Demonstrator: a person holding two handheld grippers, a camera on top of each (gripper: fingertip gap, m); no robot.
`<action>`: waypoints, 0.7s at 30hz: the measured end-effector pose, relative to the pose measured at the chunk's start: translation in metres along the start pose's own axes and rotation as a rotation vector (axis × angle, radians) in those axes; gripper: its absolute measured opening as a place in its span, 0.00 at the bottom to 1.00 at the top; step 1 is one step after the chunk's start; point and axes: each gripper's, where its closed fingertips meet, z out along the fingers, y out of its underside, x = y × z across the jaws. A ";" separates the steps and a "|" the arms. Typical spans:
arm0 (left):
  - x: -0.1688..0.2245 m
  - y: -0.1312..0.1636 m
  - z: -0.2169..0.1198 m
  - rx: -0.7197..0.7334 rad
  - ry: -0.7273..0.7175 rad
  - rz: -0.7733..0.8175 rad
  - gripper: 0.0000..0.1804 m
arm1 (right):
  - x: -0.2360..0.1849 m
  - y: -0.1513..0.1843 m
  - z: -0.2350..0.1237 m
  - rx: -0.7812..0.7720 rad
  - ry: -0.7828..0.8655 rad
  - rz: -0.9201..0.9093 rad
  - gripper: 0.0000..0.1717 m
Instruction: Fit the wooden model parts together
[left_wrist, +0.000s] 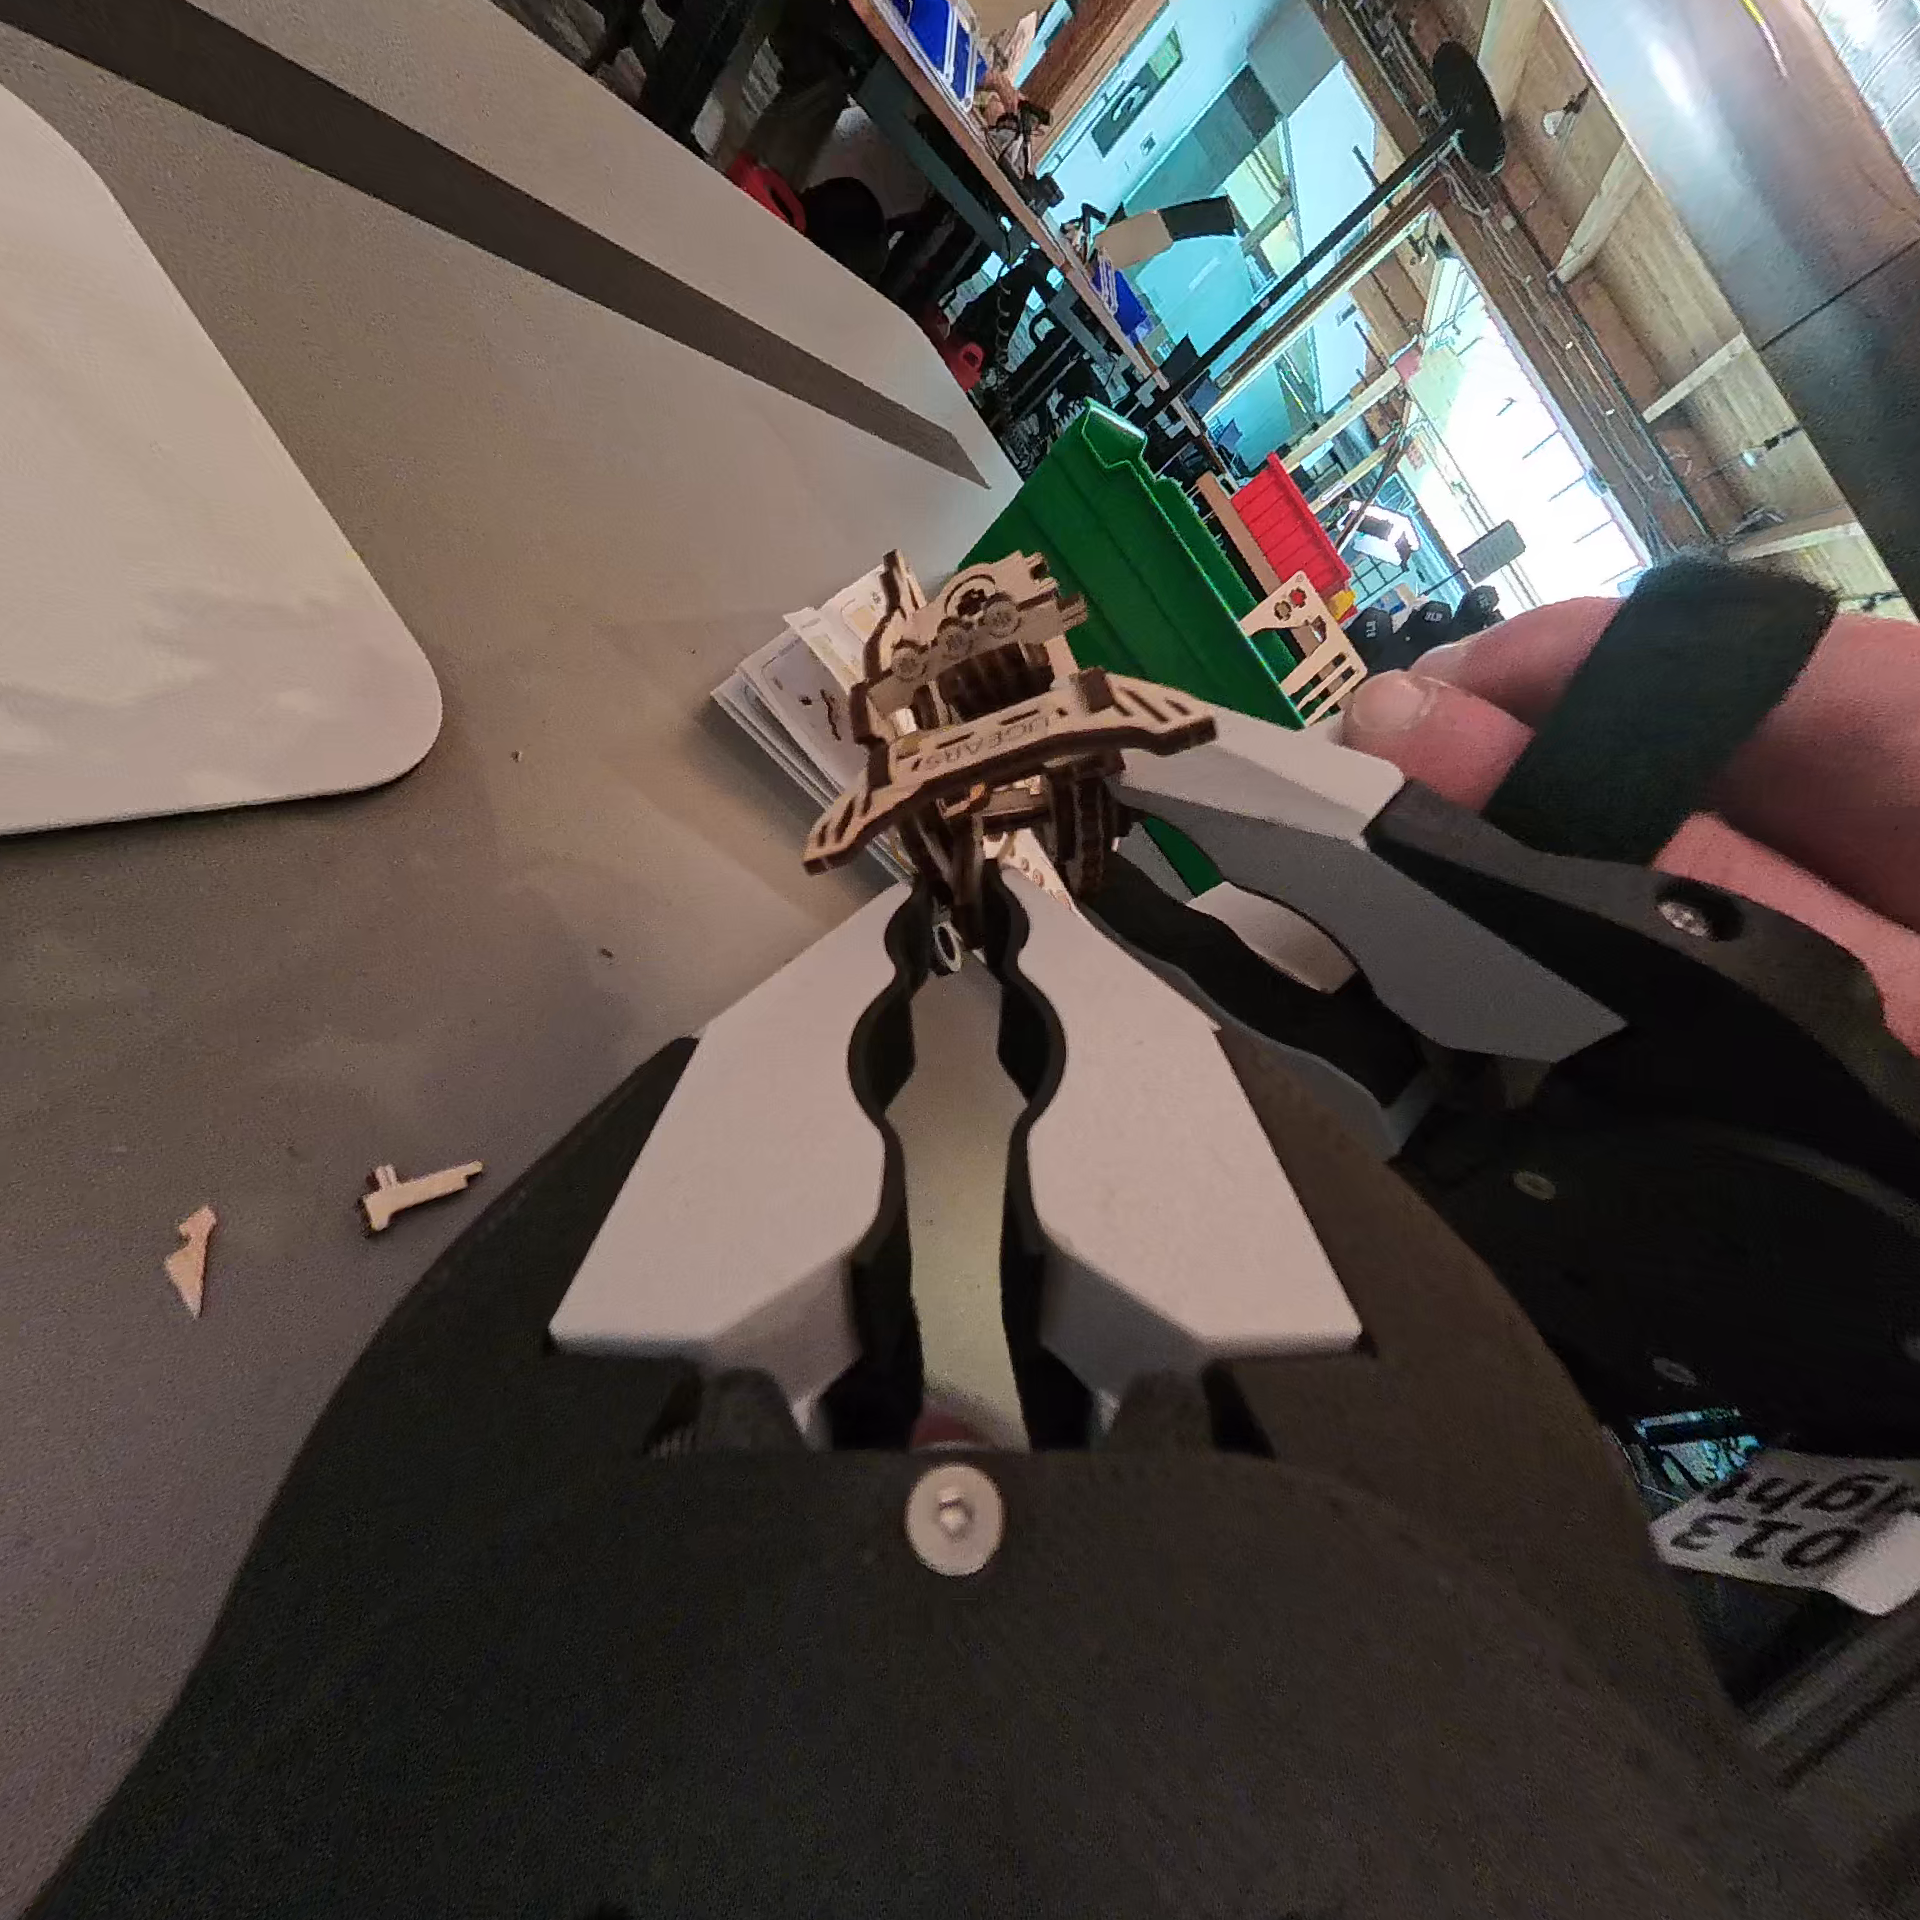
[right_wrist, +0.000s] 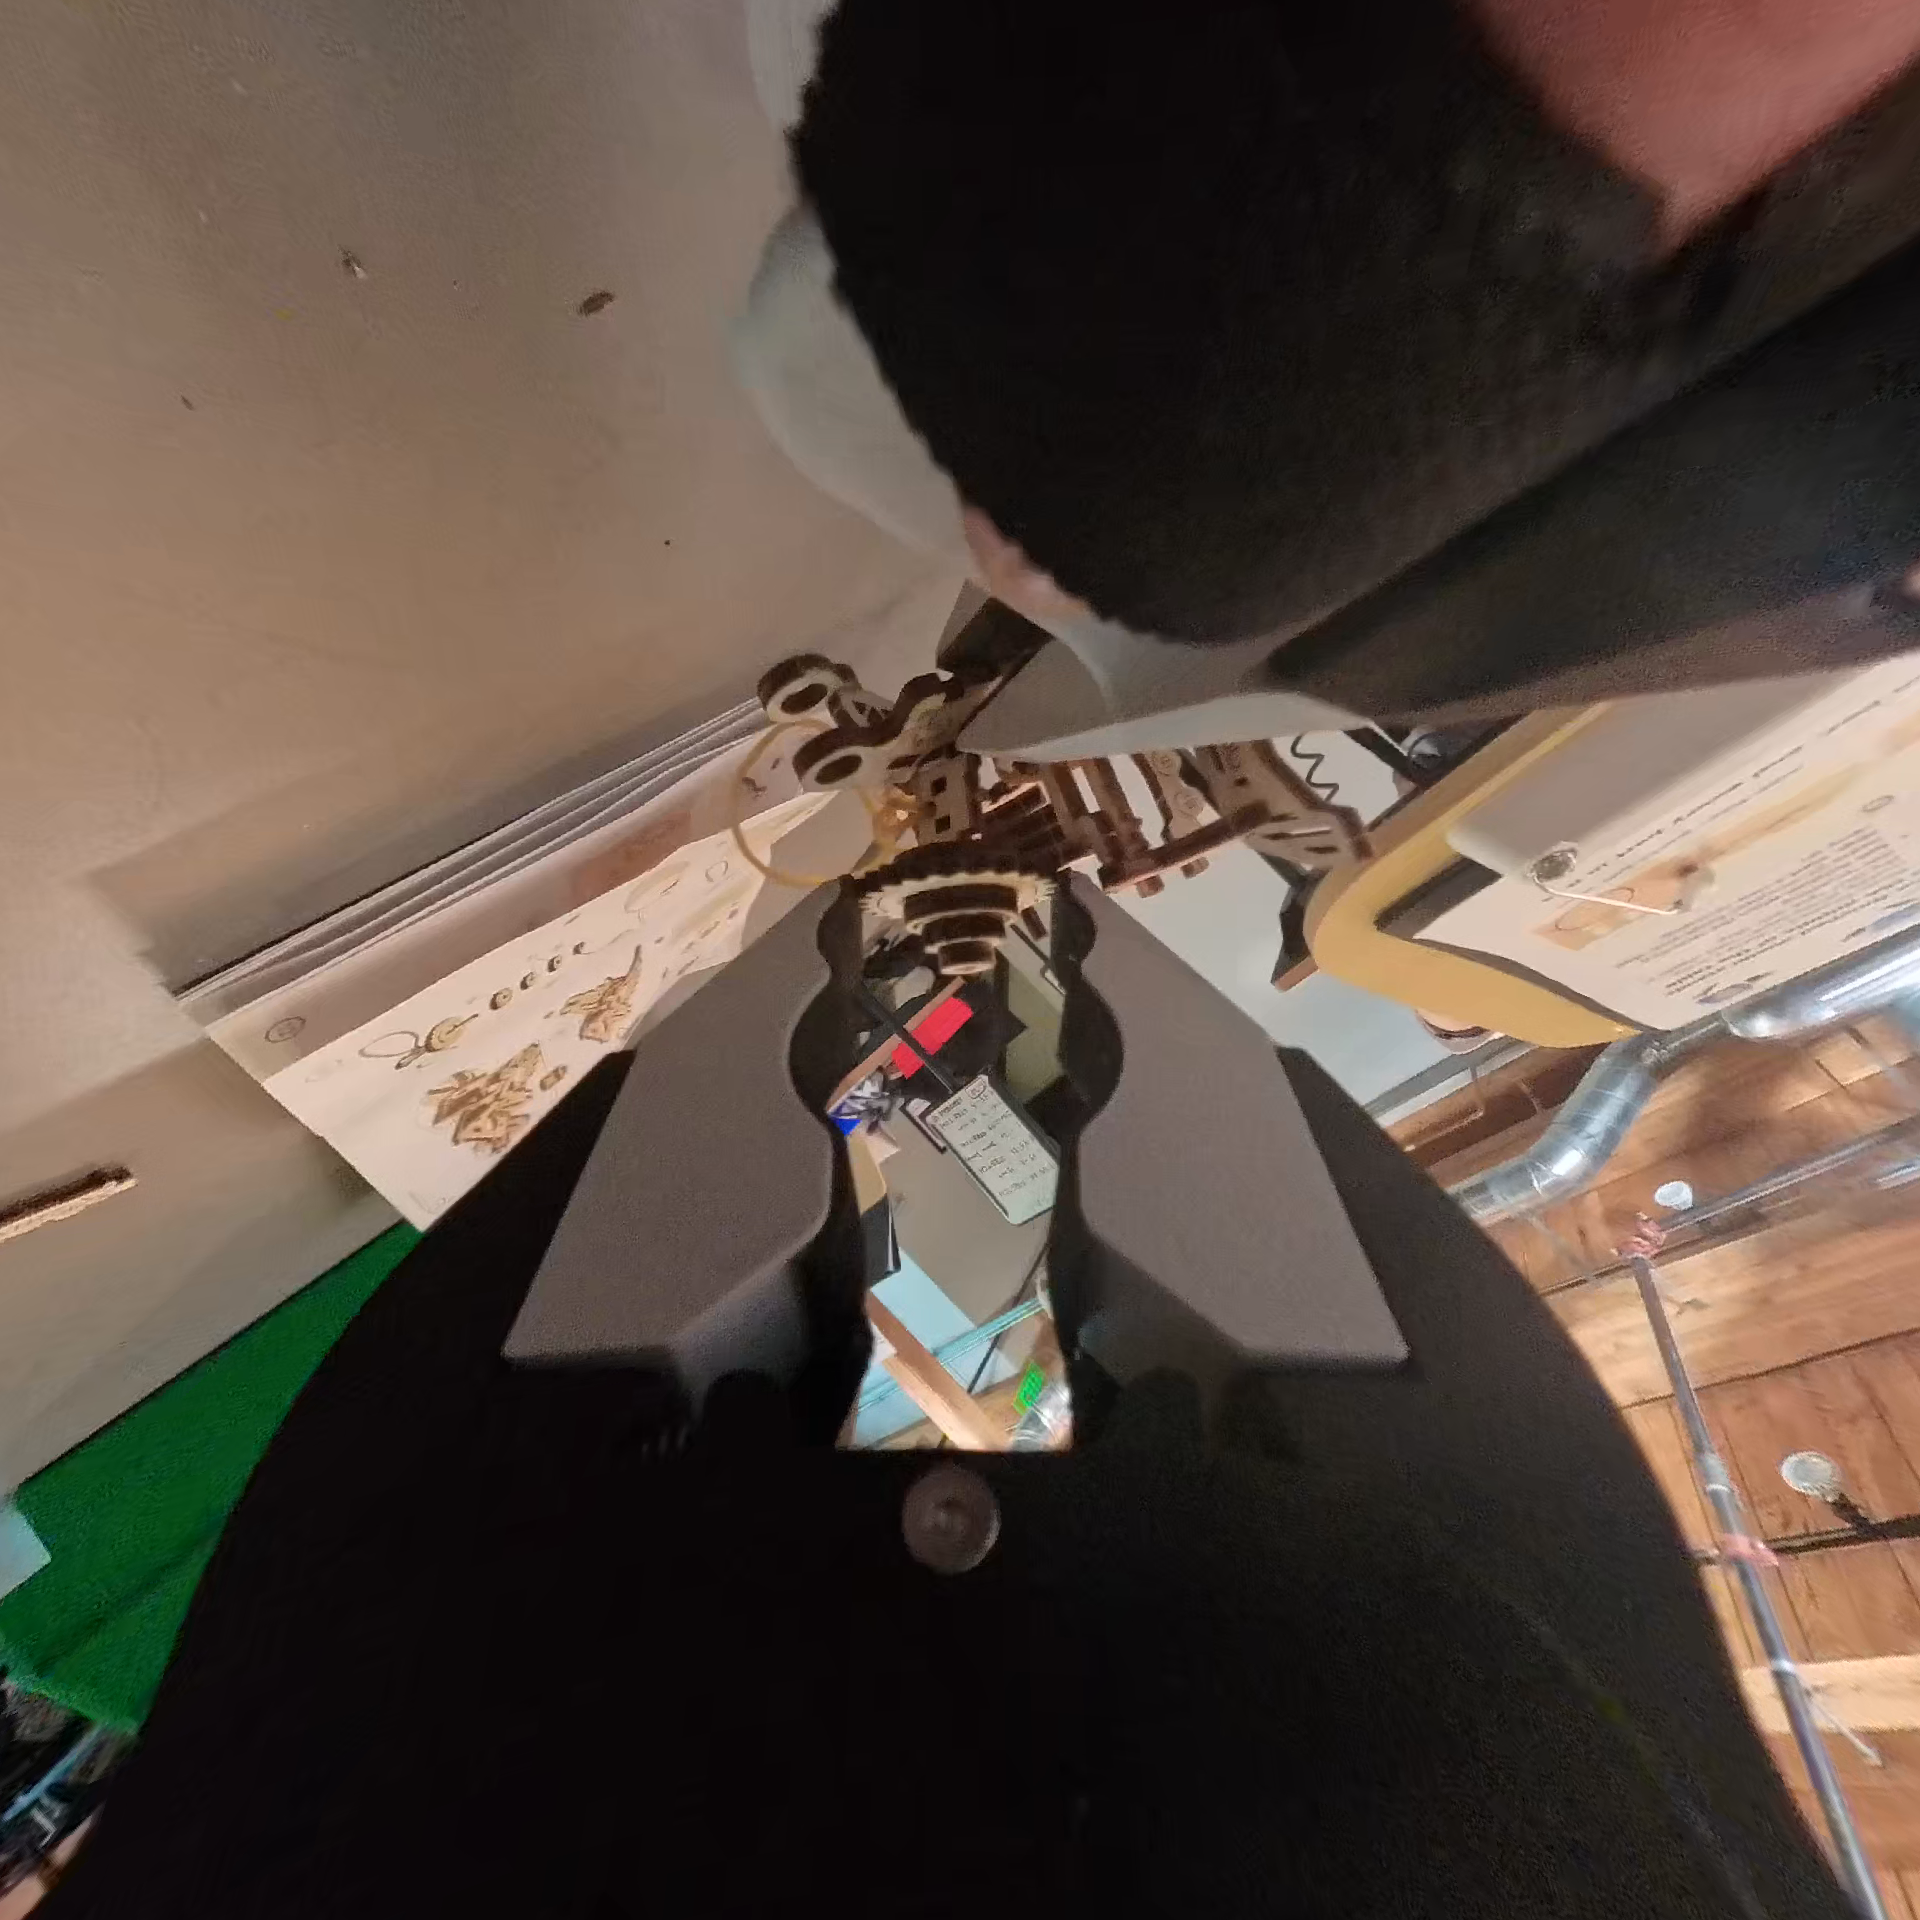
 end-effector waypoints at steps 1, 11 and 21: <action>-0.001 0.000 0.000 -0.001 -0.005 0.008 0.04 | 0.000 -0.001 0.001 0.003 -0.003 0.003 0.19; -0.001 -0.009 -0.005 0.037 0.082 -0.146 0.04 | 0.020 -0.001 0.001 0.046 0.078 0.024 0.20; 0.003 -0.020 -0.011 0.079 0.183 -0.284 0.04 | 0.044 0.002 -0.011 0.099 0.116 0.118 0.22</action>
